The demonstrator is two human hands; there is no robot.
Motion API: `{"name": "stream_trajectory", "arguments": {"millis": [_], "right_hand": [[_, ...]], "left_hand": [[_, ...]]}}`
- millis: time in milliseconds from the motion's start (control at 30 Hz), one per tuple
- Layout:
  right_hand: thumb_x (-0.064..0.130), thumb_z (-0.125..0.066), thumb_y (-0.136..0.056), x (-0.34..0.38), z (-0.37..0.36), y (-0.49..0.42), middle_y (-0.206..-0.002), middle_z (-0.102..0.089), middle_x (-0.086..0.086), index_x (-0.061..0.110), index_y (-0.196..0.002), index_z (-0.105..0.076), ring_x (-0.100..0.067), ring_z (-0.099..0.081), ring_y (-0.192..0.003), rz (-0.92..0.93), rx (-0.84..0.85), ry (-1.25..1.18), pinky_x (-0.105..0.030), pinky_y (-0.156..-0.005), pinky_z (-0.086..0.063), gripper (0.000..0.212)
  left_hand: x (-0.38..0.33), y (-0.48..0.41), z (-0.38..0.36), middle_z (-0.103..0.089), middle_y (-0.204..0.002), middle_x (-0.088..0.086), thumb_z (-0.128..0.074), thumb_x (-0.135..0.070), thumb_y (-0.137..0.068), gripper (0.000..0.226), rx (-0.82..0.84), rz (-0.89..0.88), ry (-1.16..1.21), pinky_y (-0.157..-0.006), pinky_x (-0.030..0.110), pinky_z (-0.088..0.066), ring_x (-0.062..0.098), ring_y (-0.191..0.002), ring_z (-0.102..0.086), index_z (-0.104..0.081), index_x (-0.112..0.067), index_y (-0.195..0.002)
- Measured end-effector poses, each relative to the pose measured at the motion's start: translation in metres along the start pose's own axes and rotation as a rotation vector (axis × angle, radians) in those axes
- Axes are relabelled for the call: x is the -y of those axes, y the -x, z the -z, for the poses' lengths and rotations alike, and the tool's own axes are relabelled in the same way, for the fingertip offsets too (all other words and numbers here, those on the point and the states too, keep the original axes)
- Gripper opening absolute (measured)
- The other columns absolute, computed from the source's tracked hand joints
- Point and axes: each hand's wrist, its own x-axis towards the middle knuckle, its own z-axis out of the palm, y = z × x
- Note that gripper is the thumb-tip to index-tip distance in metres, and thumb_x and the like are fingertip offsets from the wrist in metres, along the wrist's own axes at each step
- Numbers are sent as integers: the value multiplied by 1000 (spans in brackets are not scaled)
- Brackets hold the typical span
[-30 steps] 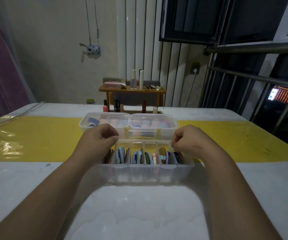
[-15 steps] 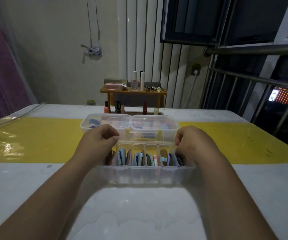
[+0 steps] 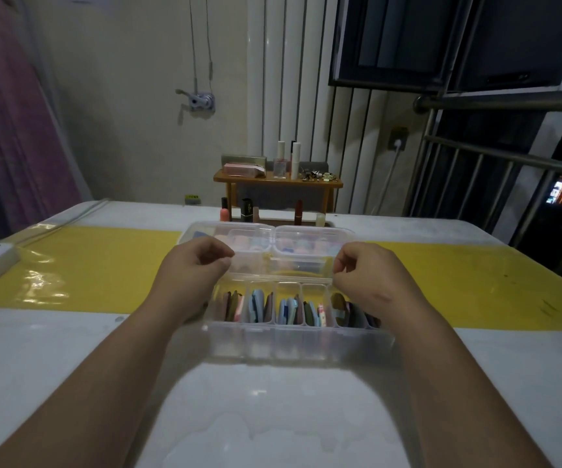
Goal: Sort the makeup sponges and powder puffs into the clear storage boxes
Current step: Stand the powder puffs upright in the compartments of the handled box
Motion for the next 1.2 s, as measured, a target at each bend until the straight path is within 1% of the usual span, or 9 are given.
{"name": "stream_trajectory", "arguments": {"millis": [133, 200, 267, 367, 500, 600, 767, 900, 1200], "right_hand": [[16, -60, -84, 19, -10, -2, -78, -60, 11, 29, -79, -65, -10, -57, -75, 100, 6, -61, -28, -63, -48, 14], [18, -60, -86, 30, -14, -4, -82, -60, 13, 30, -84, -66, -7, -56, -76, 137, 10, -90, -27, -66, -50, 14], [20, -61, -87, 37, -16, -7, -86, -60, 14, 32, -90, -67, -6, -57, -80, 159, 35, -94, -26, -68, -51, 13], [21, -60, -90, 48, -21, -11, -91, -61, 13, 31, -95, -68, -7, -58, -86, 181, 101, -96, -30, -78, -56, 13], [22, -60, -92, 59, -31, -15, -93, -63, 11, 30, -96, -67, -8, -59, -87, 204, 138, -125, -32, -81, -57, 12], [22, -60, -92, 52, -38, -13, -90, -63, 14, 32, -94, -67, -5, -59, -84, 211, 96, -176, -29, -78, -55, 13], [19, -60, -92, 32, -42, -8, -83, -65, 13, 32, -90, -68, -4, -60, -78, 211, 38, -271, -21, -66, -47, 15], [20, -61, -92, 30, -40, -8, -83, -65, 11, 29, -91, -70, -6, -60, -80, 221, -12, -312, -24, -69, -52, 13], [19, -60, -93, 29, -42, -8, -83, -64, 12, 28, -91, -69, -6, -58, -78, 229, -21, -308, -21, -65, -46, 13]], "left_hand": [[7, -5, 13, -72, -82, 5, -67, -2, -85, 21, -31, 32, 53, -85, 49, -56, 29, -84, -69, -72, -21, -81], [11, -8, 19, -72, -84, 2, -66, 1, -84, 26, -63, 51, 55, -85, 42, -56, 22, -83, -68, -71, -23, -77], [14, -10, 21, -71, -84, -1, -64, 3, -86, 28, -80, 73, 35, -71, 30, -51, 11, -72, -64, -70, -22, -78], [22, -13, 29, -66, -76, -4, -64, 0, -88, 25, -92, 113, -48, -58, 26, -41, 7, -59, -52, -70, -22, -79], [32, -16, 38, -71, -85, 0, -70, -7, -84, 22, -22, 216, -236, -78, 32, -50, 20, -83, -64, -68, -27, -76], [34, -16, 37, -70, -86, -1, -68, -11, -79, 16, 72, 273, -509, -72, 29, -49, 20, -85, -63, -67, -26, -74], [32, -15, 39, -66, -80, 4, -73, -15, -72, 14, 183, 350, -652, -62, 29, -48, 21, -77, -61, -62, -18, -80], [31, -10, 41, -63, -85, 2, -74, -19, -74, 19, 196, 305, -747, -63, 30, -46, 20, -81, -58, -58, -18, -84], [31, -20, 47, -65, -78, 12, -69, -5, -80, 15, -65, 340, -197, -60, 32, -42, 25, -68, -52, -57, -12, -83]]}}
